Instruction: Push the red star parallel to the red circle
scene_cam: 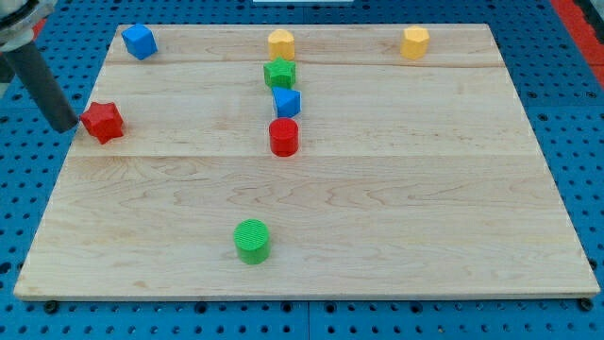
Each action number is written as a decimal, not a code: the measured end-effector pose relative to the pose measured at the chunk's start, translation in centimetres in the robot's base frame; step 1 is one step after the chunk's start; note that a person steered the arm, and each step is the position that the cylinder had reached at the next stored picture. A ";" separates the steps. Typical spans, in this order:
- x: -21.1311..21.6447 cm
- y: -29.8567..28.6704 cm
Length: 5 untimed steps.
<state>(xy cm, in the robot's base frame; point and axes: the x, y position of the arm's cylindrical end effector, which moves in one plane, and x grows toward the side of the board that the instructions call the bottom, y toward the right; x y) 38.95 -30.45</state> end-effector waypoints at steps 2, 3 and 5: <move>1.1 8.4; 3.5 10.5; 0.5 11.6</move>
